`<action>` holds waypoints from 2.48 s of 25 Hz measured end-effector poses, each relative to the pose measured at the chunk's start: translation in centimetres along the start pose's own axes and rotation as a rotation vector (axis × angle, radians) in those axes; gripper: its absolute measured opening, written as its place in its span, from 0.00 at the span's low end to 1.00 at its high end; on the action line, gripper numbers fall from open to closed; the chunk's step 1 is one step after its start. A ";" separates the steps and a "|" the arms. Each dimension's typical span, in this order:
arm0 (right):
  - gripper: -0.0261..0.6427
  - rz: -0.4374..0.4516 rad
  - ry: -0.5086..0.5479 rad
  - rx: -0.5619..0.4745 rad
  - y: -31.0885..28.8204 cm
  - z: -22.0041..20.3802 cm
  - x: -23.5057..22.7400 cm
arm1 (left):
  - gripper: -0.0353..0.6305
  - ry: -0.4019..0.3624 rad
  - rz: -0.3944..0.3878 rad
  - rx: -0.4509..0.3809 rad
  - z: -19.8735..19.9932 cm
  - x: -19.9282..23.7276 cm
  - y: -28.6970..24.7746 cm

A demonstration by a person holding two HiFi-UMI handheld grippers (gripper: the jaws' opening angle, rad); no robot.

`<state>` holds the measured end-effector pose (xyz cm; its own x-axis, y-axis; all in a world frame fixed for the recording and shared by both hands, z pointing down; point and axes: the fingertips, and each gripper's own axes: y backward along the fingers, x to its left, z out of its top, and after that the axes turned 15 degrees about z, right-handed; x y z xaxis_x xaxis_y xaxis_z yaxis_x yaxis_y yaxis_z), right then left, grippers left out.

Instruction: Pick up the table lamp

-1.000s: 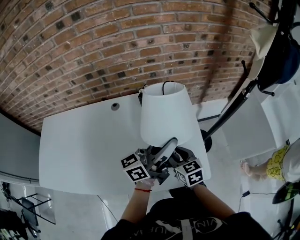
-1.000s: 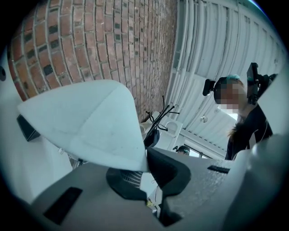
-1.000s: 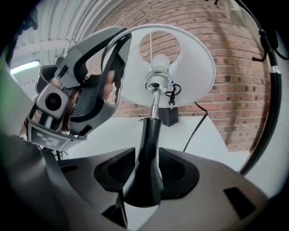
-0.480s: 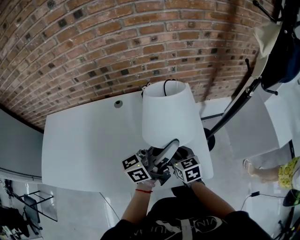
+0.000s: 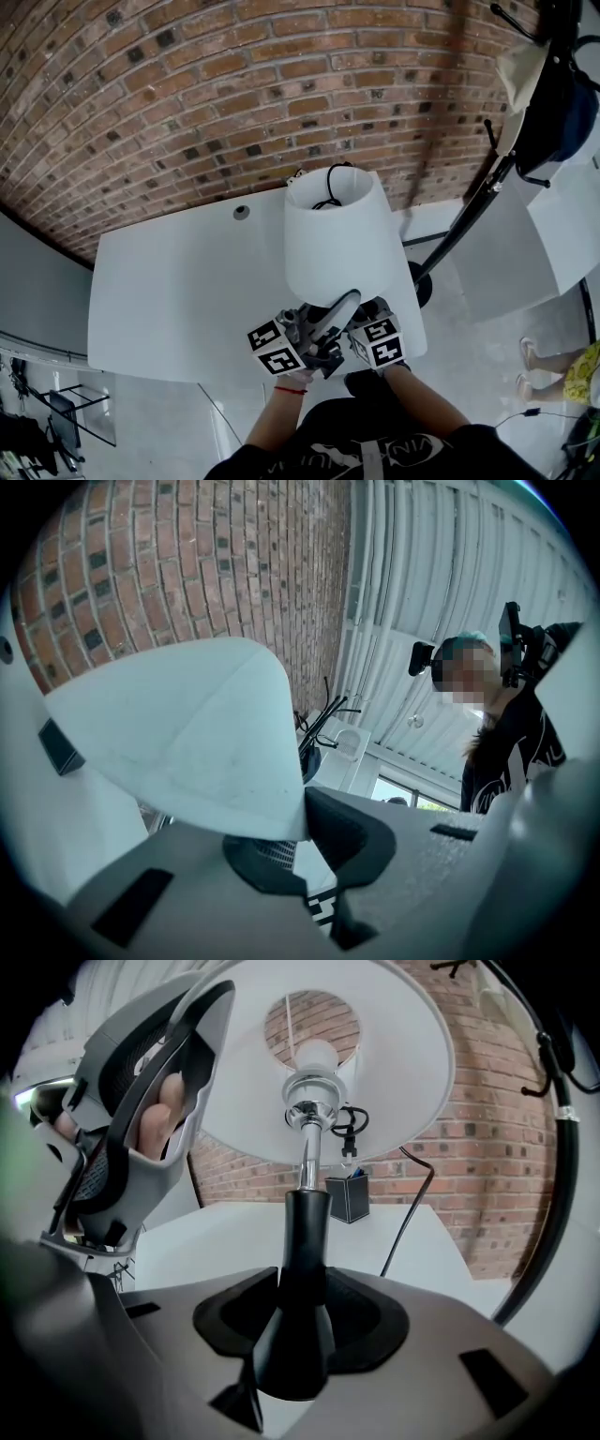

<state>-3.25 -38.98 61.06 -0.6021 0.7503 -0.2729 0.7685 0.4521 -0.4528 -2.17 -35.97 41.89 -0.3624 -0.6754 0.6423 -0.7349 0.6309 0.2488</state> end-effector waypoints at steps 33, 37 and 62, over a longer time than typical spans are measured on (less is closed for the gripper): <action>0.28 0.016 0.234 -0.332 5.4 17.0 6.6 | 0.07 -0.317 -0.098 -0.105 11.2 -13.1 0.1; 0.28 0.004 0.269 -0.359 6.5 19.3 6.7 | 0.07 -0.332 -0.120 -0.133 13.0 -14.4 -0.6; 0.27 -0.001 0.411 -0.524 12.6 31.3 9.3 | 0.07 -0.460 -0.214 -0.194 20.5 -23.2 -2.7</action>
<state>-5.96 -41.41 26.27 -0.5512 0.8257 0.1198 0.8340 0.5498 0.0479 -3.51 -29.79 11.47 -0.4619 -0.8663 0.1900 -0.7164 0.4908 0.4959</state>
